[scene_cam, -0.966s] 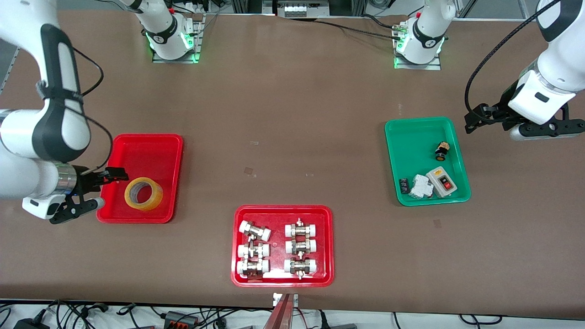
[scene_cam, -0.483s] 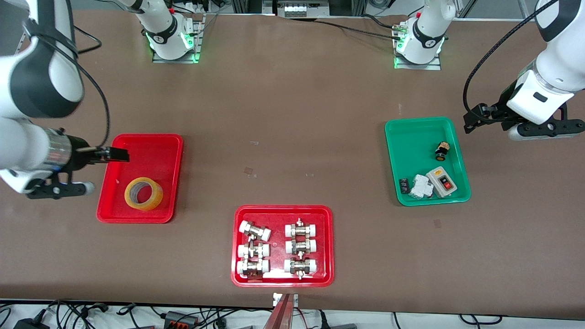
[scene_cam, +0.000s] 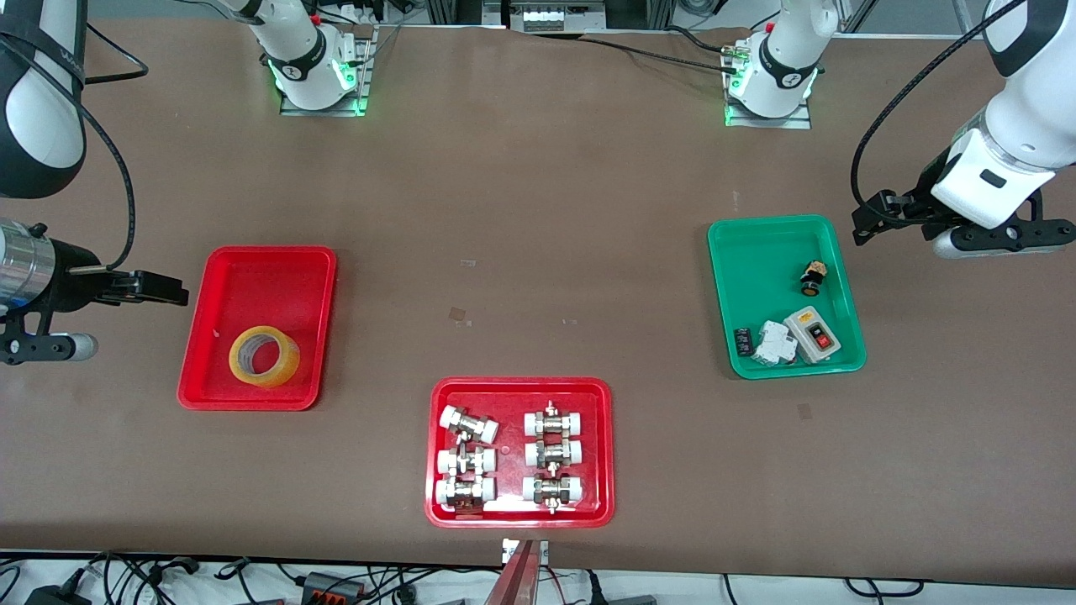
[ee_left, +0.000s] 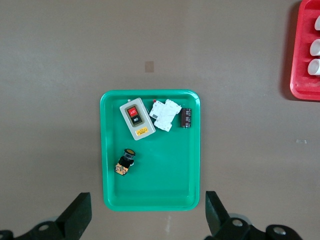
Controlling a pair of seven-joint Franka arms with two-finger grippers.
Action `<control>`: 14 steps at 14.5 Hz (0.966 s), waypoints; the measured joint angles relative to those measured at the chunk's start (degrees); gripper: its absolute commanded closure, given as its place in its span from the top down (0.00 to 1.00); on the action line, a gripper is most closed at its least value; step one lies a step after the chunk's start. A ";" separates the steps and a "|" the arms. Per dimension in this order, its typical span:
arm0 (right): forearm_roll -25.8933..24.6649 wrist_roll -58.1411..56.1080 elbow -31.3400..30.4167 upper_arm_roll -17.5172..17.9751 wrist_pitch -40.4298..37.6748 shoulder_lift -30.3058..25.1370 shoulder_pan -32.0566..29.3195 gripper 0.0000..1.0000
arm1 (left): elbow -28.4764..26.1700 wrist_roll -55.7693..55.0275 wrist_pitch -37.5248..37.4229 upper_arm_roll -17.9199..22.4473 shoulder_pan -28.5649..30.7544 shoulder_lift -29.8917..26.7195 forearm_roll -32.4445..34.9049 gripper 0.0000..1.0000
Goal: Left arm passes tape to right arm into tray
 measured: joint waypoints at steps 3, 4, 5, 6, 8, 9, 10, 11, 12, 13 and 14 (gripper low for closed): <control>-2.44 0.00 -2.07 0.63 5.86 -3.22 -0.85 1.00 | 0.00 0.02 0.00 -0.02 -0.02 0.00 0.00 1.00; -3.37 0.00 -4.42 1.54 8.09 -5.15 -1.78 1.00 | 0.00 0.03 0.00 -0.02 -0.02 0.00 0.00 1.00; -3.95 -0.01 -6.97 2.40 9.78 -7.11 -2.76 1.00 | 0.00 0.04 0.00 -0.02 -0.02 0.00 0.00 1.00; -4.32 -0.45 -9.39 2.97 11.07 -8.99 -3.54 1.00 | 0.00 0.04 0.00 -0.02 -0.02 0.00 0.00 1.00; -4.72 -3.07 -12.29 3.28 12.34 -11.44 -4.11 1.00 | 0.00 0.04 0.00 -0.02 -0.03 0.00 0.00 1.00; -4.89 -3.94 -13.13 3.29 12.65 -12.11 -4.12 1.00 | 0.00 0.04 0.00 -0.02 -0.03 0.00 0.00 1.00; -4.96 -4.19 -14.05 3.38 12.91 -12.56 -4.12 1.00 | 0.00 0.04 0.00 -0.02 -0.03 0.00 0.00 1.00; -5.00 -4.22 -15.37 3.53 13.60 -13.08 -4.11 1.00 | 0.00 0.04 0.00 -0.02 -0.03 0.00 0.00 1.00; -5.03 -4.23 -17.38 3.66 14.80 -13.89 -4.11 1.00 | 0.00 0.05 0.00 -0.02 -0.03 0.00 0.00 1.00; -5.08 -4.23 -19.96 3.72 16.34 -15.13 -4.11 1.00 | 0.00 0.05 0.00 -0.02 -0.03 0.00 0.00 1.00; -5.10 -4.23 -22.94 3.74 18.19 -16.74 -4.11 1.00 | -0.01 0.05 0.00 -0.03 -0.03 0.00 0.00 1.00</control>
